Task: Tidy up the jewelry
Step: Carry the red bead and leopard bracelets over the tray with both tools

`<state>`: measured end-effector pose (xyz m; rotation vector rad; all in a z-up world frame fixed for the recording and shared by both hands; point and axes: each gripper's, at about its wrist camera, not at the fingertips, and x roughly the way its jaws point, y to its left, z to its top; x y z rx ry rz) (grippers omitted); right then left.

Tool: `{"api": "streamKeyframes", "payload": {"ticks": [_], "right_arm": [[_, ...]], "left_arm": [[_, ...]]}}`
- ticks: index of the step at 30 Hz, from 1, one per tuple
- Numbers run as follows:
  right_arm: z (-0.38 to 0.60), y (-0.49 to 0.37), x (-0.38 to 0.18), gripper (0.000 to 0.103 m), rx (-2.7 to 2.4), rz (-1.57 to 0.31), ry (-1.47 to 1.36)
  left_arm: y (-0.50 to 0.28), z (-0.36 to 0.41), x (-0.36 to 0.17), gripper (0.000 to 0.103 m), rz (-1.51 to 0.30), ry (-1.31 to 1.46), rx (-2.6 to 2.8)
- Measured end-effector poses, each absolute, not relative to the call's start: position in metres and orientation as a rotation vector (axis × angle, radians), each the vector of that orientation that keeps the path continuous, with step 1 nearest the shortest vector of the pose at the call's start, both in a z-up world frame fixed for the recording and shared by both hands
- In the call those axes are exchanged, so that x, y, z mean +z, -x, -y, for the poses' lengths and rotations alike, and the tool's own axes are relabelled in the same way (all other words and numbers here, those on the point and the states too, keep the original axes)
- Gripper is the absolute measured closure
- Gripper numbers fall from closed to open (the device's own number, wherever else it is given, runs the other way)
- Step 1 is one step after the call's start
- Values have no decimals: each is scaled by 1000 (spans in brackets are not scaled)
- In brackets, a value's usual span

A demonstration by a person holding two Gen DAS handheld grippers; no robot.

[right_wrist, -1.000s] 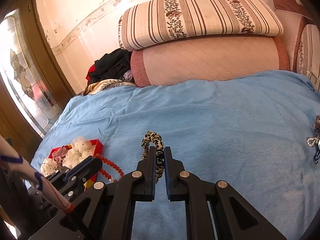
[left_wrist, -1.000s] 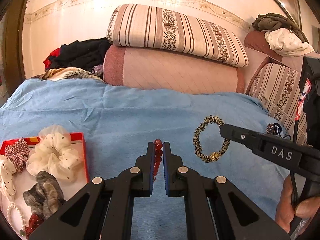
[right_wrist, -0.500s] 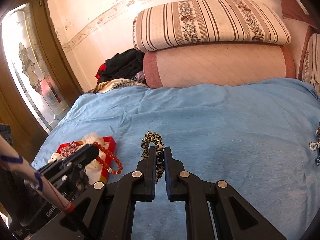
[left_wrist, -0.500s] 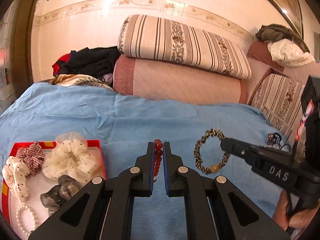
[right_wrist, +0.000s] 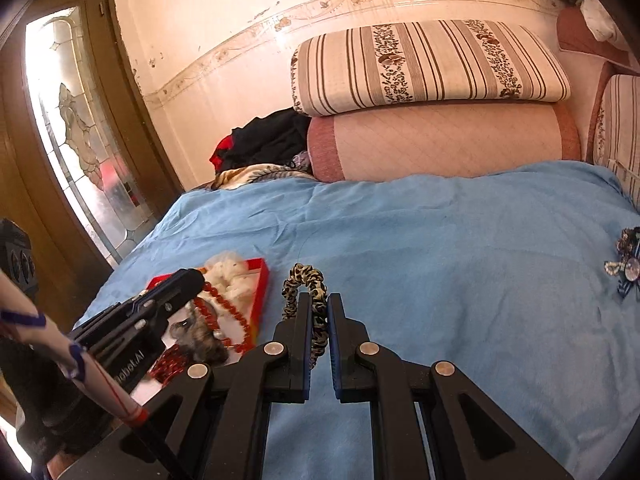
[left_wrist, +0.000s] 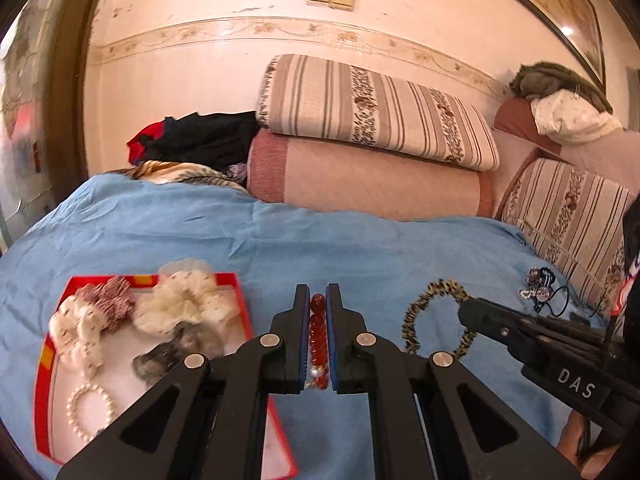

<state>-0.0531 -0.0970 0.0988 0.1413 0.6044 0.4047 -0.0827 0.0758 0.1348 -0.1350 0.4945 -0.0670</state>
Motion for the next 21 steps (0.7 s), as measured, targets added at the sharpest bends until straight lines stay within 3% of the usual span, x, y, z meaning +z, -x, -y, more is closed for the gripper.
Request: {"api": "streamKeyframes", "payload": {"ticks": [21], "right_arm": [[-14, 105, 102, 95, 615, -623, -51]], "left_arm": [[167, -254, 122, 96, -481, 304, 229]]}}
